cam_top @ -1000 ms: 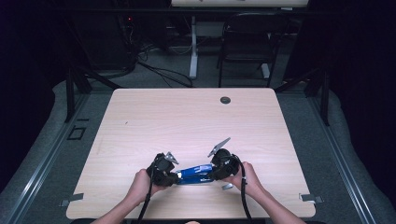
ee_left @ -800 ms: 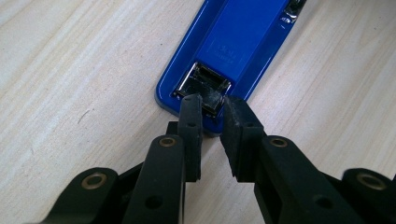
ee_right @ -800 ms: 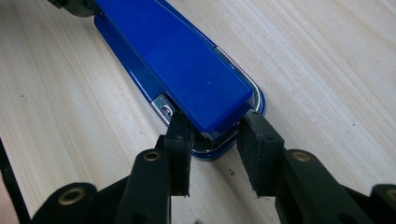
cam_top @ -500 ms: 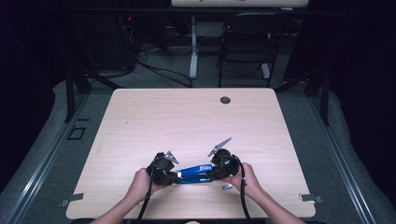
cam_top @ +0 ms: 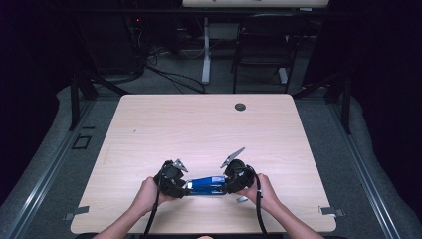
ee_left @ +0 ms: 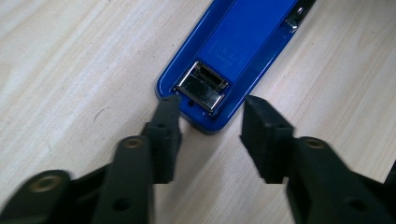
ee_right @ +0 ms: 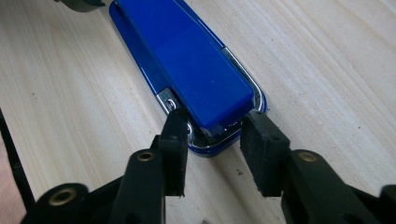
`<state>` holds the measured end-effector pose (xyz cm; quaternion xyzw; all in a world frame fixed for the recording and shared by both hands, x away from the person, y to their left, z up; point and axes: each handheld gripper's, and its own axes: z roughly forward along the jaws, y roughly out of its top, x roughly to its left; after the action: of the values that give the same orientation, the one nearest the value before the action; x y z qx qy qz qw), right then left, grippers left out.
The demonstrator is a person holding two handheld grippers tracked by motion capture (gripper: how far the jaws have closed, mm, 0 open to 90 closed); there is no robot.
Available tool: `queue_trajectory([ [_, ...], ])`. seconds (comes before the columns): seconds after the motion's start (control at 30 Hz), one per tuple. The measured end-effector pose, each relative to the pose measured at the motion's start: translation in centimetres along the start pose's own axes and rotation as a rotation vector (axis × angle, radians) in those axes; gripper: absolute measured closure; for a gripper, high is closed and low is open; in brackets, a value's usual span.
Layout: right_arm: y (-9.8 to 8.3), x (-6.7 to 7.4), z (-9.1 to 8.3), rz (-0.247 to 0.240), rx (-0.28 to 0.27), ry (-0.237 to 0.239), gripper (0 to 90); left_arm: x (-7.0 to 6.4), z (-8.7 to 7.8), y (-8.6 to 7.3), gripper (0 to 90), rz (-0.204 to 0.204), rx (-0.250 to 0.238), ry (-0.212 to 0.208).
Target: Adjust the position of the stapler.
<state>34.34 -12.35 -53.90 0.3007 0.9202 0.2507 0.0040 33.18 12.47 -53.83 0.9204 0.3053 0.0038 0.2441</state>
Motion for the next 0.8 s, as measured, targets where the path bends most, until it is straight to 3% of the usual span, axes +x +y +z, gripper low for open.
queue_trajectory([
  [0.03,0.2,-0.1,-0.5,-0.013,0.061,0.006,54.8,0.0,-0.1,0.0,49.0,0.006,-0.002,0.01],
  [0.2,0.0,-0.3,-1.0,-0.022,0.084,-0.011,39.5,0.0,-0.4,0.3,35.0,0.017,-0.032,0.015],
  [0.37,-0.3,-0.8,-1.9,-0.002,0.088,-0.053,25.0,-0.2,0.2,1.0,22.1,0.041,-0.025,0.022],
  [0.4,-0.7,-1.0,-1.5,0.02,0.017,-0.038,20.1,-0.2,0.3,1.1,19.3,0.049,-0.027,0.017],
  [0.57,-1.3,-1.9,-2.7,0.048,0.021,-0.058,13.6,-0.4,0.5,1.6,14.9,0.067,-0.036,0.019],
  [0.73,-1.8,-2.6,-3.1,0.075,0.056,-0.08,5.2,0.0,0.7,1.8,10.7,0.054,-0.051,0.006],
  [0.8,-1.7,-2.7,-3.1,0.086,0.038,-0.079,3.6,0.2,0.8,2.1,9.3,0.053,-0.06,0.007],
])
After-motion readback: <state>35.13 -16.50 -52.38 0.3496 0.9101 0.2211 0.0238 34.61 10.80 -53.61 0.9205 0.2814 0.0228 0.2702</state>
